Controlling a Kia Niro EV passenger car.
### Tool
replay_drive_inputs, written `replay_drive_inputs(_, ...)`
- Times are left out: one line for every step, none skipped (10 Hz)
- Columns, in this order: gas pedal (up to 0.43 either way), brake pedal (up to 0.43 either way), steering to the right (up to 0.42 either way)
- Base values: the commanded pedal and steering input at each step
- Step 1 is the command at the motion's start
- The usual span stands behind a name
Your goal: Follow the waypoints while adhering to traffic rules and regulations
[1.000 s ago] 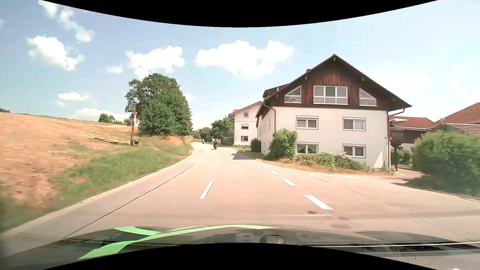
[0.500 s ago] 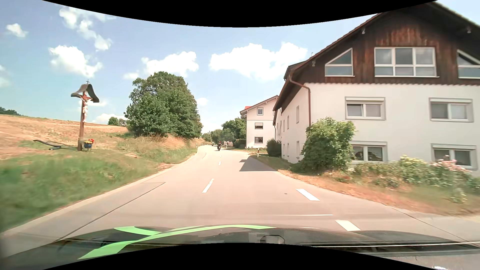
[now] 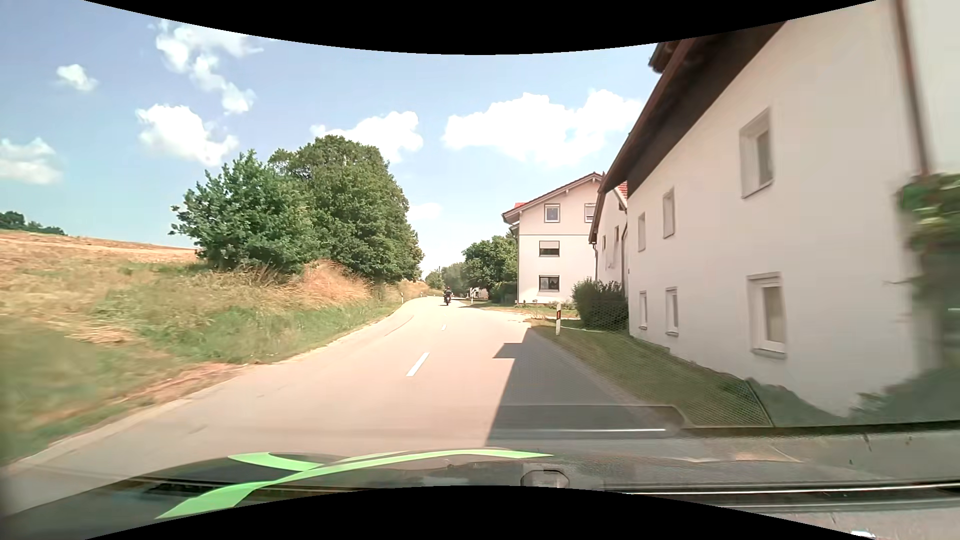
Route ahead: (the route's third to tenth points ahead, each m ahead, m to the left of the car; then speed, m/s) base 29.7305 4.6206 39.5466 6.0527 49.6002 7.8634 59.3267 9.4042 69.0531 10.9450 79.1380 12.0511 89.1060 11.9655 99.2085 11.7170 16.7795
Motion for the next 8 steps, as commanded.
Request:
replay_drive_inputs(0.248,0.0,-0.038)
replay_drive_inputs(0.248,0.0,-0.038)
replay_drive_inputs(0.248,0.0,-0.038)
replay_drive_inputs(0.24,0.0,-0.039)
replay_drive_inputs(0.228,0.0,-0.039)
replay_drive_inputs(0.22,0.0,-0.038)
replay_drive_inputs(0.22,0.0,-0.035)
replay_drive_inputs(0.22,0.0,-0.032)
